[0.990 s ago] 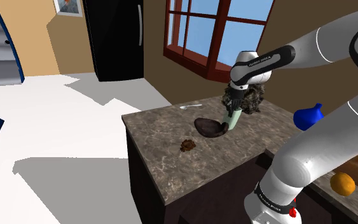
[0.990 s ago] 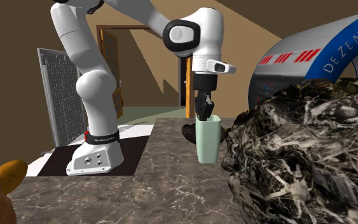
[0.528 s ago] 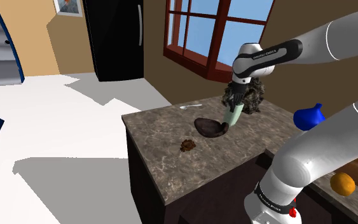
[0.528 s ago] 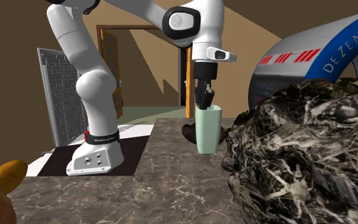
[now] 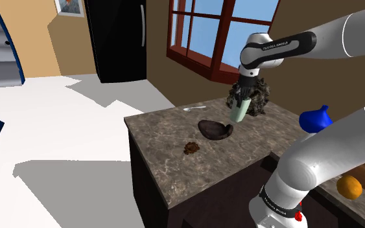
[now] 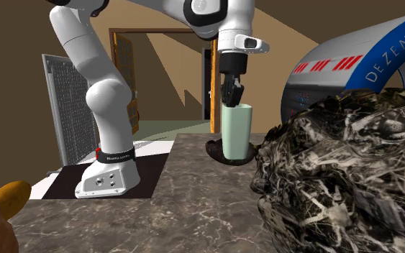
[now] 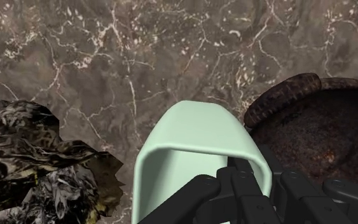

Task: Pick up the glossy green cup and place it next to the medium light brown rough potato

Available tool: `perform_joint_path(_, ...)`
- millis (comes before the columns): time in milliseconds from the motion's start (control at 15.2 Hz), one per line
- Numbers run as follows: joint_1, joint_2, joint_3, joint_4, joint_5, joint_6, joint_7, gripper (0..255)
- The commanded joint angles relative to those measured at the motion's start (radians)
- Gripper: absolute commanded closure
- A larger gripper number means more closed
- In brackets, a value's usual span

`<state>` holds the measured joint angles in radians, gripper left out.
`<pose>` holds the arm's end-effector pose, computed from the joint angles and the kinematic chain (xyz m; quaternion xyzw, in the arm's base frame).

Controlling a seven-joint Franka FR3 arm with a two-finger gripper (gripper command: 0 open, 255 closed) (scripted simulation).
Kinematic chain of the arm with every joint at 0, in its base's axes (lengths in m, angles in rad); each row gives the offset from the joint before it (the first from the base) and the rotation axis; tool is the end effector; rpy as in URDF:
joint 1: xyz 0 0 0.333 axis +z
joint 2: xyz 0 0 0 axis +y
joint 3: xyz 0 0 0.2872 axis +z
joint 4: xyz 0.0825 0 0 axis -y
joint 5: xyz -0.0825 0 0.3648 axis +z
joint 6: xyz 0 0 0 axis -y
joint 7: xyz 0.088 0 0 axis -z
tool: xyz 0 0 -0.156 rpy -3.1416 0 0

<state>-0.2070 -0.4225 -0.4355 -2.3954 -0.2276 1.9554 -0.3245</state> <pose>0.3199 -0.2655 0.3872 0.9951 -0.0942 -0.0277 0.0056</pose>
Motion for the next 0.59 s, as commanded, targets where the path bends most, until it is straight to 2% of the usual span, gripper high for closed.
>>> perform_joint_path(0,0.001,-0.008,0.005,0.020,0.002,-0.028,0.000,255)
perform_joint_path(528,0.004,-0.029,0.023,0.111,0.010,-0.139,-0.002,255)
